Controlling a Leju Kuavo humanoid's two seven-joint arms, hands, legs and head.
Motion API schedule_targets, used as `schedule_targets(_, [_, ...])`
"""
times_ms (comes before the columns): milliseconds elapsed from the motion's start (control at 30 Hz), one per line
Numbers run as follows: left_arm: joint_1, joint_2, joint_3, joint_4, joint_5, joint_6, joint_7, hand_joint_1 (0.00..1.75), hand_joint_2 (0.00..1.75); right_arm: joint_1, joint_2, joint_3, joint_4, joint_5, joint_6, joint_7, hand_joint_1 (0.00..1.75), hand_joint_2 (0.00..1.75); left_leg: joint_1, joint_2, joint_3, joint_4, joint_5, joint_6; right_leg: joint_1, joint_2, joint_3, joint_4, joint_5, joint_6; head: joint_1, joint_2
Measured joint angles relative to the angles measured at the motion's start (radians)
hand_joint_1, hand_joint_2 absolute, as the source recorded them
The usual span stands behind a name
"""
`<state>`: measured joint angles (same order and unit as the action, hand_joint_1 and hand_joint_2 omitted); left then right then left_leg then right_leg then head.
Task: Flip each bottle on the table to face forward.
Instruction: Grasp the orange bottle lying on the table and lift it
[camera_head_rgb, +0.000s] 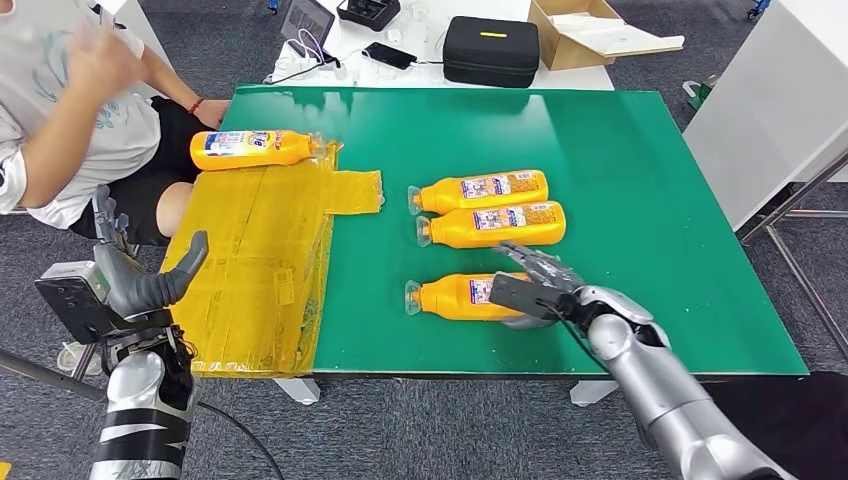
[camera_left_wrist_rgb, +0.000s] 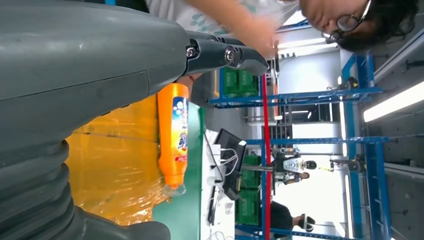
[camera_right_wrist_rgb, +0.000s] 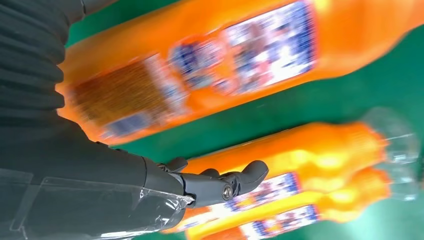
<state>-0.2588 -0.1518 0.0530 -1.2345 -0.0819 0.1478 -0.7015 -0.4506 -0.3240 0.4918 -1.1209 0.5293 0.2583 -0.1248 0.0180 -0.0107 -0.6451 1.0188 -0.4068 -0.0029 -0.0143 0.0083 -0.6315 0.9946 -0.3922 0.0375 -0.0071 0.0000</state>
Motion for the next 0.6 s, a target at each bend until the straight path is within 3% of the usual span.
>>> schedule_targets(200, [-0.001, -0.003, -0.005, 0.026, -0.001, -0.012, 0.0, 0.0, 1.75, 0.003, -0.093, 0.024, -0.066, -0.062, 0.052, 0.018, 0.0, 1.75, 0.0, 0.0, 0.0, 0.0, 0.0, 0.0, 0.0, 0.0, 0.0, 0.0, 0.0, 0.0, 0.0, 0.0])
schedule_targets(600, [-0.004, -0.006, -0.016, 0.046, 0.0, -0.021, 0.0, 0.0, 1.75, 0.014, -0.184, 0.065, -0.136, -0.117, 0.072, 0.042, 0.0, 1.75, 0.0, 0.0, 0.0, 0.0, 0.0, 0.0, 0.0, 0.0, 0.0, 0.0, 0.0, 0.0, 0.0, 0.0])
